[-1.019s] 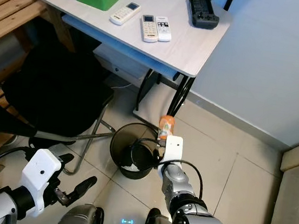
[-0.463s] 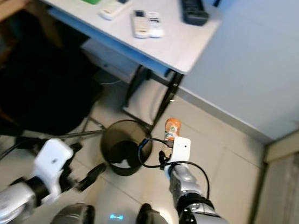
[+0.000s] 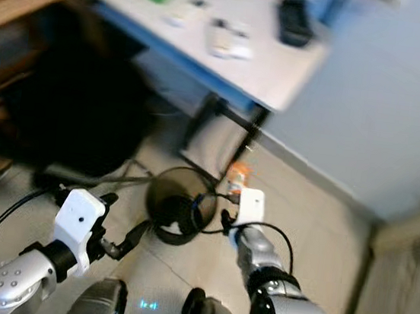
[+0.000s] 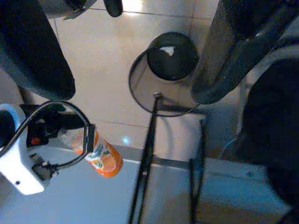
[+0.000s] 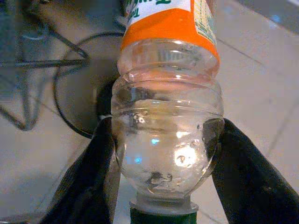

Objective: Clean up the room

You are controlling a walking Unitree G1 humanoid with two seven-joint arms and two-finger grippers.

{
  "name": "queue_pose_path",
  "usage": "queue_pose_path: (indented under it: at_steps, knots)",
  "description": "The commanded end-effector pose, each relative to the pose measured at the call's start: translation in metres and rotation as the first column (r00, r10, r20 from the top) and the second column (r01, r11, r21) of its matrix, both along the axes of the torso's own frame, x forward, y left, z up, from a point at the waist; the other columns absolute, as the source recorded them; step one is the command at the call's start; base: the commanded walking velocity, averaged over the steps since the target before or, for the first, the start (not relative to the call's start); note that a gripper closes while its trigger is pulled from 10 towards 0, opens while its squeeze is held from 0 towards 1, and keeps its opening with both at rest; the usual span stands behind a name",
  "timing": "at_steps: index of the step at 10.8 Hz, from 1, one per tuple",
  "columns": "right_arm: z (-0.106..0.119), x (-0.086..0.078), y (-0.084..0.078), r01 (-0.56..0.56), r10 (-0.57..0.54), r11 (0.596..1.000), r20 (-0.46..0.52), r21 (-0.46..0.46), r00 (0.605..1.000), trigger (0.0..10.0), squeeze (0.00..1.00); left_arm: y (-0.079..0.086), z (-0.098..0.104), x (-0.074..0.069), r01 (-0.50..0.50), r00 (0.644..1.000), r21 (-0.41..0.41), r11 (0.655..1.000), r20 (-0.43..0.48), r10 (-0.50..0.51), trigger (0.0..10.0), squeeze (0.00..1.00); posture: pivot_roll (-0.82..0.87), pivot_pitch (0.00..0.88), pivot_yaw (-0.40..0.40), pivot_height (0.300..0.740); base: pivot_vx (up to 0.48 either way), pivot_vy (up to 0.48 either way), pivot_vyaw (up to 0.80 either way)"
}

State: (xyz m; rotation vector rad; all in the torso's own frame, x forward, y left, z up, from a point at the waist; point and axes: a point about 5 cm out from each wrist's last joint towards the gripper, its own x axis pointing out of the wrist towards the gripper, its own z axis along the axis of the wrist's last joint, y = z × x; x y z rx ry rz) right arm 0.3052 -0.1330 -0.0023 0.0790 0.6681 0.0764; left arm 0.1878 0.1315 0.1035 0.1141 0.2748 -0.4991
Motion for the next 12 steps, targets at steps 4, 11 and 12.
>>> queue_pose_path:
  at_steps: [4,11,12]
  knots:
    - [-0.007,-0.007,-0.005,0.018,-0.018,1.000,-0.030,0.006,0.999,10.0,0.00,-0.001,-0.005,-0.003,0.008,1.000,0.009,1.000,-0.012,-0.008,10.0,0.00,0.34,0.204,-0.085,0.740,0.000,0.000,0.00]
    - [-0.011,-0.012,0.010,-0.030,0.029,0.999,-0.056,-0.021,0.998,10.0,0.00,0.000,-0.005,-0.024,0.023,0.998,0.016,1.000,-0.054,-0.022,10.0,0.00,0.36,0.260,-0.042,0.740,0.000,0.000,0.28]
    - [-0.012,-0.013,0.010,-0.029,0.027,0.999,-0.062,-0.029,0.998,10.0,0.00,0.000,-0.004,-0.029,0.032,0.997,0.018,0.999,-0.065,-0.031,10.0,0.00,0.37,0.270,-0.031,0.740,0.000,0.000,0.00]
